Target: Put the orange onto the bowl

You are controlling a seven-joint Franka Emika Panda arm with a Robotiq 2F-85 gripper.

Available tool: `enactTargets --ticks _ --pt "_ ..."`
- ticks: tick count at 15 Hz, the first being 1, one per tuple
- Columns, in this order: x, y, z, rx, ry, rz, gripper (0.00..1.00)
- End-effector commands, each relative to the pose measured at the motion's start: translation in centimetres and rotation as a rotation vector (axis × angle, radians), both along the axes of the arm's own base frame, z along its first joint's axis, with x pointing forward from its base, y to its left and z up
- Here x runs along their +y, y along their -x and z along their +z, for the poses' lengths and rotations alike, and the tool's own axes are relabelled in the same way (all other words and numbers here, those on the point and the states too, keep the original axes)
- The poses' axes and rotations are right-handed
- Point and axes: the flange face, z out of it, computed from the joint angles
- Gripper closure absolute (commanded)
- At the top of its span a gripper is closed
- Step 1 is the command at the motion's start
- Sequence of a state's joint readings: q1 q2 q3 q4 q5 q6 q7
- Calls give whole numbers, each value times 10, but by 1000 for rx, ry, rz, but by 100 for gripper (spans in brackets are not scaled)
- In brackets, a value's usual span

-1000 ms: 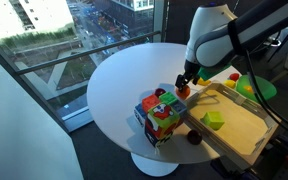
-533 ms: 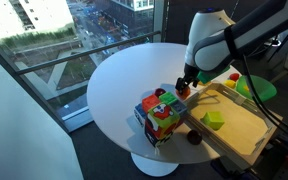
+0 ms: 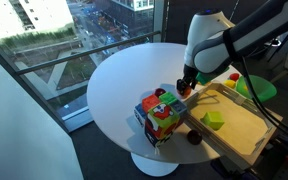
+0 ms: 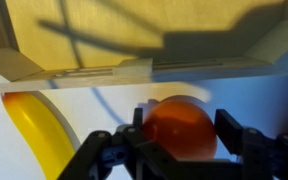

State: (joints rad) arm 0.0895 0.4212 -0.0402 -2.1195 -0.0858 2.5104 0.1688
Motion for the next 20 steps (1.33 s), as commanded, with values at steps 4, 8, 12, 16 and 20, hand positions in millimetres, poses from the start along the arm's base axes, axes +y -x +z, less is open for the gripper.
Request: enactTargets --ticks 4,8,12,16,20 --pt "0 -4 17 -16 7 -19 53" --pt "-5 -5 40 -38 -3 -40 53" --pt "-18 -2 68 -41 1 -83 53" --pt "-40 7 91 4 12 -142 53" --pt "-69 19 112 51 21 -209 53"
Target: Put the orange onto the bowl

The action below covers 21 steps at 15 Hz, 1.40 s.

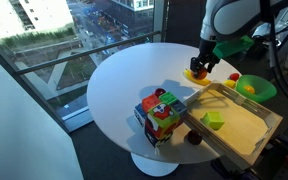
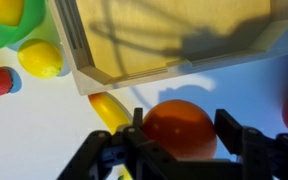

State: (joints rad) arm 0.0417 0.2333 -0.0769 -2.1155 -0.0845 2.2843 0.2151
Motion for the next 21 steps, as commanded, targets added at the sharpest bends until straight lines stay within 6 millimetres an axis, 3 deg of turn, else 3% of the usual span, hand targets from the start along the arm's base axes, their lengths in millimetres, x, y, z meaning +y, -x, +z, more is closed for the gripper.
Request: enactTargets --ticks 1,8,21 --pt "-27 14 26 33 3 -81 53" --pt "-88 52 38 152 -19 -208 53" --pt "-166 135 10 266 -46 -394 53"
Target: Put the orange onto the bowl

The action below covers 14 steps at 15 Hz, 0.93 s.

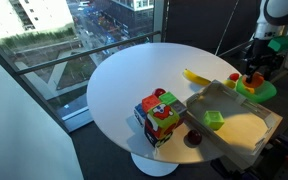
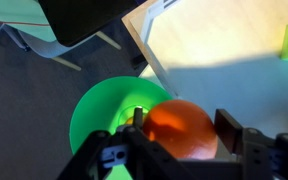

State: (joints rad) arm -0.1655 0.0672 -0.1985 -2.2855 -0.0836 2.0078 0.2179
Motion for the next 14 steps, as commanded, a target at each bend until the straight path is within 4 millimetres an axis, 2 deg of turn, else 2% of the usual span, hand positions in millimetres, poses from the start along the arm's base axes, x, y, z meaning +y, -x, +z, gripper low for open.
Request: enactTargets --ticks 1,6,14 --pt "-16 21 6 -10 7 -55 53" --pt "-32 27 3 -70 45 -83 53" --pt "-31 27 -13 -88 69 -80 53"
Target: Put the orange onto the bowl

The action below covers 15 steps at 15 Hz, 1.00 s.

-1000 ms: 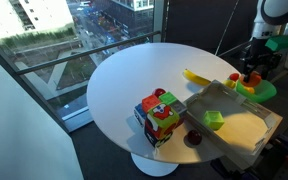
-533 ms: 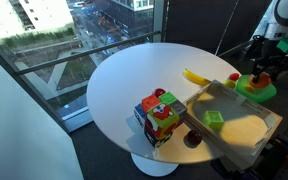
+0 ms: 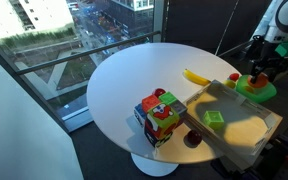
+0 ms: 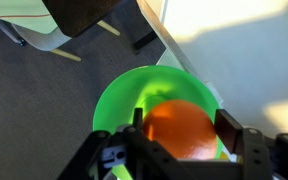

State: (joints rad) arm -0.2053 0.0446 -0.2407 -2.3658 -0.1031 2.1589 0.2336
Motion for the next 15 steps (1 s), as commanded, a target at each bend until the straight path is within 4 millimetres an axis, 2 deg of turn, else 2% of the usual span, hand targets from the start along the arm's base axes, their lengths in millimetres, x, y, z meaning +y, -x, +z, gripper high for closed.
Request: enactTargets --ticks 1,5,6,8,11,15 --pt "1 5 -5 4 31 -8 53" --pt "3 7 -14 17 36 -5 53" --pt "3 7 -16 18 42 -1 8" --pt "3 8 -17 22 47 4 1" --pt "4 7 -16 27 38 7 0" --pt "10 5 -4 23 -5 18 1"
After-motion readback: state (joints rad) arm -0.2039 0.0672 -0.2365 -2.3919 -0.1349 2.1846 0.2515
